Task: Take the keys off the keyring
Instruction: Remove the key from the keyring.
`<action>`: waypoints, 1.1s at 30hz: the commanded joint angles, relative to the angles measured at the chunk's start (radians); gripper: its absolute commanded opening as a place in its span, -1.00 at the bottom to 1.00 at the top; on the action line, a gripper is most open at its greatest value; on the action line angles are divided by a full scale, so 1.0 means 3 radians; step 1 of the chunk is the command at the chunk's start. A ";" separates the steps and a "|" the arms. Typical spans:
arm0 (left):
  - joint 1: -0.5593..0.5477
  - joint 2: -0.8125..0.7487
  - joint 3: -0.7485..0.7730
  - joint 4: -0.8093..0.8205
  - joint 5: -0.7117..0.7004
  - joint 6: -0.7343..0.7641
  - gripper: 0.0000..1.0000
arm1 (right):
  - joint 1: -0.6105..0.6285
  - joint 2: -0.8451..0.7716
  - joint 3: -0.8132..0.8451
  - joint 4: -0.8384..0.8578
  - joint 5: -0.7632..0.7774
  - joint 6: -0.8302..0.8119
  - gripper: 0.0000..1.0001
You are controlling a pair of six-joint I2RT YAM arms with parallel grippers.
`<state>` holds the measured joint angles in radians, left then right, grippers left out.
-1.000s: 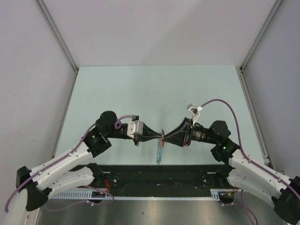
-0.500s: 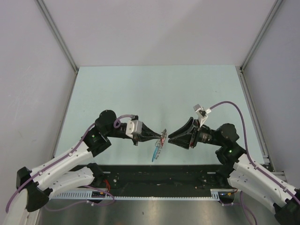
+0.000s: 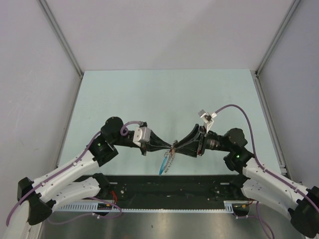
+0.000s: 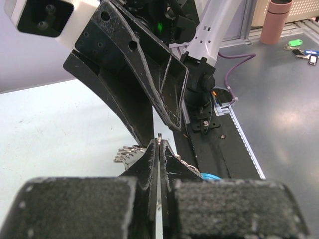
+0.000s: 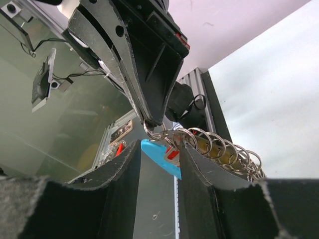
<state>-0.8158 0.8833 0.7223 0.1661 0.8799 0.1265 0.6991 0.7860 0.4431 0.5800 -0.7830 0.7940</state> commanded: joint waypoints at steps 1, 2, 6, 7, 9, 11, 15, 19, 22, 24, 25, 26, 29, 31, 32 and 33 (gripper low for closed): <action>0.0019 -0.0035 0.0180 0.0269 0.0079 -0.0099 -0.99 | 0.0088 0.0054 0.0031 0.0178 -0.0008 -0.0018 -0.18; 0.0019 -0.0040 0.0180 0.0269 0.0079 -0.0099 -0.99 | 0.0114 0.0054 0.0031 0.0133 0.0027 -0.0044 -0.18; 0.0019 -0.0035 0.0180 0.0269 0.0064 -0.0110 -0.99 | 0.0129 0.0039 0.0031 0.0056 0.0074 -0.0151 -0.18; 0.0019 -0.0040 0.0185 0.0269 0.0053 -0.0099 -0.99 | 0.0134 0.0044 0.0031 0.0045 0.0074 -0.0177 -0.18; 0.0019 -0.0045 0.0185 0.0275 0.0033 -0.0099 -0.99 | 0.0150 0.0039 0.0031 0.0040 0.0074 -0.0203 -0.18; 0.0019 -0.0040 0.0190 0.0275 0.0023 -0.0099 -0.99 | 0.0175 0.0034 0.0031 0.0015 0.0069 -0.0294 -0.18; 0.0019 -0.0009 0.0185 0.0285 0.0017 -0.0120 -0.99 | 0.0211 -0.0002 0.0031 -0.0041 0.0079 -0.0422 -0.24; 0.0019 -0.0030 0.0164 0.0295 -0.0039 -0.0130 -0.99 | 0.0231 -0.0063 0.0031 -0.0189 0.0120 -0.0494 -0.32; 0.0019 -0.0025 0.0159 0.0275 -0.0075 -0.0125 -0.99 | 0.0252 -0.0099 0.0031 -0.0261 0.0161 -0.0550 -0.42; 0.0019 -0.0030 0.0154 0.0290 -0.0080 -0.0130 -0.99 | 0.0272 -0.0104 0.0031 -0.0267 0.0201 -0.0561 -0.49; 0.0019 -0.0035 0.0149 0.0290 -0.0090 -0.0130 -0.99 | 0.0283 -0.0104 0.0031 -0.0256 0.0222 -0.0561 -0.52; 0.0019 -0.0035 0.0144 0.0295 -0.0105 -0.0140 -0.99 | 0.0308 -0.0089 0.0031 -0.0246 0.0227 -0.0571 -0.55; 0.0019 -0.0050 0.0123 0.0295 -0.0136 -0.0135 -0.99 | 0.0359 -0.0104 0.0031 -0.0221 0.0314 -0.0591 -0.68; 0.0019 -0.0055 0.0098 0.0295 -0.0156 -0.0135 -1.00 | 0.0380 -0.0130 0.0031 -0.0236 0.0390 -0.0622 -0.73; 0.0019 -0.0060 0.0093 0.0300 -0.0167 -0.0145 -0.99 | 0.0380 -0.0130 0.0031 -0.0241 0.0421 -0.0632 -0.74; 0.0019 -0.0066 0.0088 0.0310 -0.0167 -0.0145 -0.99 | 0.0390 -0.0140 0.0031 -0.0256 0.0452 -0.0637 -0.74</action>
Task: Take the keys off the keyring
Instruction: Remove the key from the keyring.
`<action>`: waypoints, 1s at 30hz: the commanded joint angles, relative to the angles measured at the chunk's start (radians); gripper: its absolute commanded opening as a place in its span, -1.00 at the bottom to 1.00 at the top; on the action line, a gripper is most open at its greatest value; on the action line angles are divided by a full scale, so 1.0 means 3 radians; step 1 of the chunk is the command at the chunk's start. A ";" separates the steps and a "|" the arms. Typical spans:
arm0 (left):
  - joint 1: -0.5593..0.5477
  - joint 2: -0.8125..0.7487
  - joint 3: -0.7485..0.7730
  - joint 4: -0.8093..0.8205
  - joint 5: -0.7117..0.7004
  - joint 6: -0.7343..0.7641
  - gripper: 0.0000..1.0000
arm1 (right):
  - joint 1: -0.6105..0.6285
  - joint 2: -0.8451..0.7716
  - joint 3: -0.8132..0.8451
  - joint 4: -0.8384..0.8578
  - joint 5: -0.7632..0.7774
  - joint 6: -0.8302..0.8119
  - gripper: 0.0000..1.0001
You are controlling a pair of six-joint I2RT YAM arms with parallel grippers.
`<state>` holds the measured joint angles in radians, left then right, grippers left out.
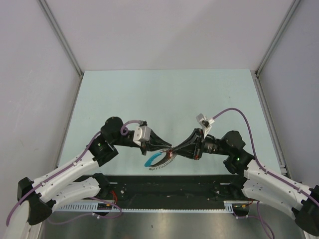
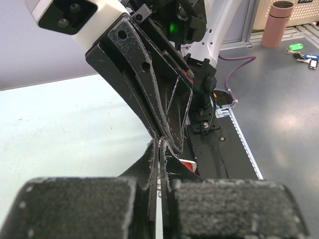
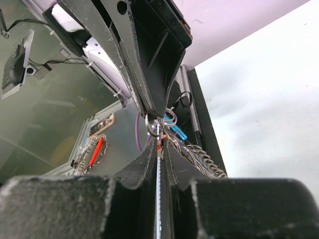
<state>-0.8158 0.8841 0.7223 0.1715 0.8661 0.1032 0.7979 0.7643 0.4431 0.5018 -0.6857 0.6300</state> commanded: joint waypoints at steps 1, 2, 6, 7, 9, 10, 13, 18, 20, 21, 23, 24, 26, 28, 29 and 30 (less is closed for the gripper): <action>0.0019 -0.0063 0.0077 0.0298 -0.0121 -0.0068 -1.00 | 0.0056 -0.0073 0.0031 -0.0011 0.0163 -0.0096 -0.73; 0.0019 -0.0078 0.0072 0.0308 -0.0126 -0.0073 -0.99 | 0.0061 -0.0078 0.0031 -0.0021 0.0179 -0.0096 -0.71; 0.0019 -0.0109 0.0047 0.0308 -0.0162 -0.0073 -0.99 | 0.0061 -0.0068 0.0031 -0.0016 0.0256 -0.0085 -0.70; 0.0019 -0.0109 0.0036 0.0308 -0.0167 -0.0073 -0.99 | 0.0061 -0.0058 0.0031 -0.0006 0.0261 -0.0085 -0.73; 0.0019 -0.0099 0.0026 0.0303 -0.0187 -0.0068 -0.99 | 0.0066 -0.0042 0.0031 0.0015 0.0281 -0.0101 -0.84; 0.0019 -0.0099 0.0021 0.0303 -0.0182 -0.0063 -0.99 | 0.0076 -0.0032 0.0031 0.0025 0.0276 -0.0106 -0.91; 0.0019 -0.0099 0.0016 0.0298 -0.0238 -0.0053 -0.99 | 0.0122 -0.0032 0.0031 0.0050 0.0291 -0.0157 -1.00; 0.0019 -0.0109 0.0016 0.0129 -0.0452 0.0055 -0.99 | 0.0194 -0.0119 0.0031 -0.0016 0.0460 -0.0244 -1.00; 0.0019 -0.0109 0.0026 0.0063 -0.0545 0.0131 -0.99 | 0.0204 -0.0160 0.0031 -0.0026 0.0476 -0.0254 -1.00; 0.0019 -0.0109 0.0026 0.0002 -0.0591 0.0157 -0.99 | 0.0204 -0.0160 0.0031 -0.0036 0.0496 -0.0264 -1.00; 0.0019 -0.0104 0.0031 -0.0040 -0.0678 0.0213 -0.99 | 0.0219 -0.0150 0.0031 -0.0062 0.0527 -0.0269 -1.00; 0.0019 -0.0104 0.0031 -0.0055 -0.0709 0.0229 -0.99 | 0.0229 -0.0149 0.0031 -0.0082 0.0552 -0.0290 -1.00; 0.0014 -0.0109 0.0031 -0.0086 -0.0770 0.0264 -0.99 | 0.0235 -0.0149 0.0031 -0.0108 0.0593 -0.0300 -1.00; 0.0014 -0.0109 0.0031 -0.0111 -0.0811 0.0295 -0.99 | 0.0240 -0.0139 0.0031 -0.0108 0.0624 -0.0315 -1.00; 0.0014 -0.0114 0.0031 -0.0122 -0.0826 0.0300 -0.99 | 0.0245 -0.0134 0.0031 -0.0098 0.0634 -0.0315 -1.00; 0.0014 -0.0119 0.0031 -0.0132 -0.0842 0.0315 -0.99 | 0.0240 -0.0124 0.0031 -0.0103 0.0670 -0.0300 -1.00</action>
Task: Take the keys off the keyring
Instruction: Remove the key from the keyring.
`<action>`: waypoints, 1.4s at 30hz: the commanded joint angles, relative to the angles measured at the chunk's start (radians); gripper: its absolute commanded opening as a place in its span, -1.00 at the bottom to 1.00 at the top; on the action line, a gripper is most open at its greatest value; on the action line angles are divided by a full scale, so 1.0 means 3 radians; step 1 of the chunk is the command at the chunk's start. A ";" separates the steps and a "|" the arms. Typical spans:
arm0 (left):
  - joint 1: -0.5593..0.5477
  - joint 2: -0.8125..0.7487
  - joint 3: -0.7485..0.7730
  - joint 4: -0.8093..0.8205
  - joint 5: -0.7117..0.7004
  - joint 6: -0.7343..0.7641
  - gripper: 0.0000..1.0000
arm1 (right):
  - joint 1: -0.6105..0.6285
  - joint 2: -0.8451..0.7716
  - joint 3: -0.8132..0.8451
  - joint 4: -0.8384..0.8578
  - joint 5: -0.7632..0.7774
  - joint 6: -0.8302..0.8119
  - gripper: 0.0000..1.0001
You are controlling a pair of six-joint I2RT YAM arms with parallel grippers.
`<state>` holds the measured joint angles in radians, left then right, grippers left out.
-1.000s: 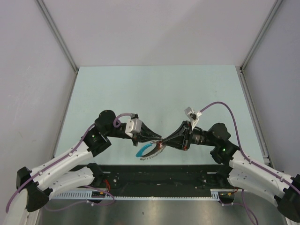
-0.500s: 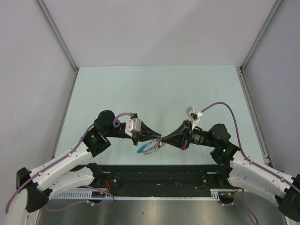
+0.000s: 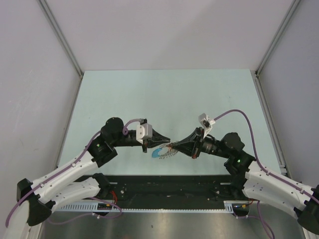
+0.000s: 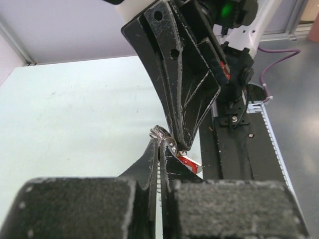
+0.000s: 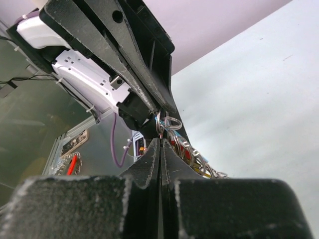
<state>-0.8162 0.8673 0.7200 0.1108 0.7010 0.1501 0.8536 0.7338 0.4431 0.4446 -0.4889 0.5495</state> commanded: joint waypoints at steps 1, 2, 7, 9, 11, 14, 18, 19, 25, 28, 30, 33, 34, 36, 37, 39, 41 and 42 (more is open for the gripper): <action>0.0016 -0.0063 0.0039 0.0070 -0.0322 0.0164 -0.99 | 0.0059 -0.0012 0.0037 0.0083 0.0024 -0.0022 -1.00; 0.0016 -0.0078 0.0034 0.0075 -0.0337 0.0159 -0.99 | 0.0054 -0.0002 0.0047 0.0052 0.0054 -0.0011 -1.00; 0.0016 -0.0140 -0.0007 0.0182 -0.0373 0.0078 -0.99 | 0.0034 0.0146 0.0057 0.0006 0.0126 0.0070 -1.00; 0.0016 -0.0176 -0.0073 0.0381 -0.0353 -0.0055 -0.99 | 0.0028 0.0187 0.0057 0.0052 0.0131 0.0126 -1.00; 0.0016 -0.0186 -0.0114 0.0474 -0.0342 -0.0117 -0.99 | 0.0028 0.0249 0.0052 0.0118 0.0121 0.0183 -1.00; 0.0016 -0.0176 -0.0125 0.0495 -0.0378 -0.0122 -0.99 | 0.0039 0.0269 0.0052 0.0149 0.0152 0.0219 -1.00; 0.0011 -0.0196 -0.0166 0.0485 -0.0505 -0.0102 -0.99 | 0.0044 0.0244 0.0052 0.0154 0.0182 0.0229 -1.00; 0.0011 -0.0206 -0.0176 0.0479 -0.0536 -0.0096 -0.99 | 0.0044 0.0234 0.0052 0.0159 0.0182 0.0234 -1.00; 0.0000 -0.0196 -0.0201 0.0377 -0.0848 -0.0035 -0.99 | 0.0100 0.0254 0.0052 0.0195 0.0228 0.0244 -1.00; -0.0005 -0.0186 -0.0201 0.0357 -0.0940 -0.0035 -0.99 | 0.0115 0.0279 0.0052 0.0215 0.0244 0.0239 -1.00; -0.0010 -0.0181 -0.0201 0.0347 -0.0976 -0.0010 -0.99 | 0.0126 0.0295 0.0052 0.0231 0.0264 0.0244 -1.00; -0.0020 -0.0176 -0.0201 0.0331 -0.1038 0.0006 -0.99 | 0.0141 0.0315 0.0052 0.0256 0.0280 0.0249 -1.00; -0.0020 -0.0171 -0.0201 0.0321 -0.1048 0.0016 -0.99 | 0.0141 0.0320 0.0052 0.0262 0.0290 0.0254 -1.00; -0.0030 -0.0171 -0.0201 0.0295 -0.1063 0.0031 -0.99 | 0.0146 0.0325 0.0052 0.0282 0.0300 0.0260 -1.00; -0.0030 -0.0166 -0.0206 0.0290 -0.1073 0.0031 -0.99 | 0.0151 0.0331 0.0052 0.0287 0.0320 0.0265 -1.00; -0.0041 -0.0161 -0.0207 0.0270 -0.1084 0.0062 -0.99 | 0.0146 0.0331 0.0052 0.0292 0.0336 0.0275 -1.00; -0.0056 -0.0160 -0.0207 0.0244 -0.1104 0.0093 -0.99 | 0.0146 0.0331 0.0052 0.0297 0.0356 0.0290 -1.00; -0.0061 -0.0155 -0.0201 0.0229 -0.1104 0.0103 -0.99 | 0.0146 0.0331 0.0052 0.0297 0.0382 0.0290 -1.00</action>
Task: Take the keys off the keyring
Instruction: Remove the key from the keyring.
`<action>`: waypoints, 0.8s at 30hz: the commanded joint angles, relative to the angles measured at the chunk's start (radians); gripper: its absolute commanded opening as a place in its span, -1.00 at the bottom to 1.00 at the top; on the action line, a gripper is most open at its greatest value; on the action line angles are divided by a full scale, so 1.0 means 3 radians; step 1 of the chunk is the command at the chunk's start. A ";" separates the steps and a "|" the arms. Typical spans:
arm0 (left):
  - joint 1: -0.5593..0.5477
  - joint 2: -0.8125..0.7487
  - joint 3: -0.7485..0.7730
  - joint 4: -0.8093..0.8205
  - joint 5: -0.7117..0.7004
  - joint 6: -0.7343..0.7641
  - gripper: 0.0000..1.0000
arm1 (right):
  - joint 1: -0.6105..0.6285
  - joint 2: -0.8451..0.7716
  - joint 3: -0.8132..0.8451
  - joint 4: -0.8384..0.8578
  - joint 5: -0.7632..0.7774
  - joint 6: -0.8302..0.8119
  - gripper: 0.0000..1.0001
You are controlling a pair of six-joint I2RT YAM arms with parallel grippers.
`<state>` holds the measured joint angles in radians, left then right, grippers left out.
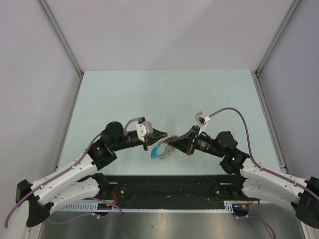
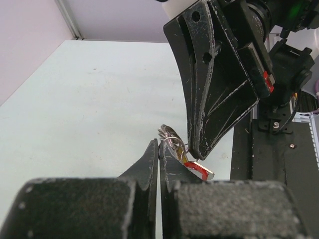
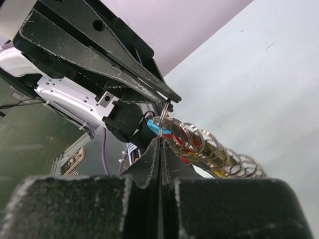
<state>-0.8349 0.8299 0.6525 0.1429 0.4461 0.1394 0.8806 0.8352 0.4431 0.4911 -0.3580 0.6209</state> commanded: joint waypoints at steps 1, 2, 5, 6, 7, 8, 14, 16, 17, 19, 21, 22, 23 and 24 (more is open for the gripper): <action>-0.0014 -0.0036 0.0024 0.0112 -0.0255 0.0174 -0.99 | 0.0056 -0.0018 0.0052 0.0142 -0.0044 0.0053 -1.00; -0.0019 -0.0036 0.0024 0.0076 -0.0245 0.0200 -0.99 | 0.0051 -0.0023 0.0052 0.0132 -0.0034 0.0053 -1.00; -0.0029 -0.0015 0.0029 0.0025 -0.0229 0.0266 -0.99 | 0.0041 -0.0054 0.0052 0.0107 0.0017 0.0058 -1.00; -0.0029 -0.0010 0.0024 0.0010 -0.0219 0.0277 -0.99 | 0.0046 -0.0064 0.0052 0.0091 0.0038 0.0058 -1.00; -0.0029 -0.0010 0.0014 0.0004 -0.0204 0.0292 -0.99 | 0.0041 -0.0074 0.0052 0.0086 0.0043 0.0047 -1.00; -0.0034 -0.0010 0.0018 -0.0006 -0.0204 0.0292 -1.00 | 0.0046 -0.0094 0.0052 0.0076 0.0058 0.0047 -1.00; -0.0045 0.0005 0.0008 -0.0052 -0.0061 0.0348 -0.99 | 0.0020 -0.0176 0.0052 0.0009 0.0140 0.0037 -1.00; -0.0050 0.0025 0.0024 -0.0087 -0.0004 0.0374 -0.99 | 0.0005 -0.0192 0.0052 0.0004 0.0145 0.0027 -1.00; -0.0055 0.0026 0.0024 -0.0093 0.0011 0.0379 -0.99 | -0.0005 -0.0202 0.0052 -0.0006 0.0150 0.0027 -1.00; -0.0075 0.0036 0.0029 -0.0108 0.0011 0.0389 -1.00 | -0.0011 -0.0207 0.0052 -0.0011 0.0155 0.0022 -1.00; -0.0106 0.0061 0.0044 -0.0134 -0.0019 0.0420 -0.99 | -0.0016 -0.0207 0.0052 -0.0011 0.0155 0.0017 -1.00; -0.0116 0.0066 0.0054 -0.0159 -0.0035 0.0445 -0.99 | -0.0011 -0.0207 0.0052 -0.0011 0.0160 0.0007 -1.00; -0.0132 0.0087 0.0059 -0.0190 -0.0055 0.0456 -0.99 | -0.0016 -0.0207 0.0052 -0.0001 0.0166 0.0006 -1.00; -0.0147 0.0092 0.0070 -0.0200 -0.0066 0.0471 -0.99 | -0.0016 -0.0212 0.0057 0.0004 0.0166 0.0006 -1.00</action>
<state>-0.8612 0.8459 0.6529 0.1074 0.4385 0.2367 0.8795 0.7994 0.4427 0.4217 -0.3214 0.6277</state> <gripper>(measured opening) 0.006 0.007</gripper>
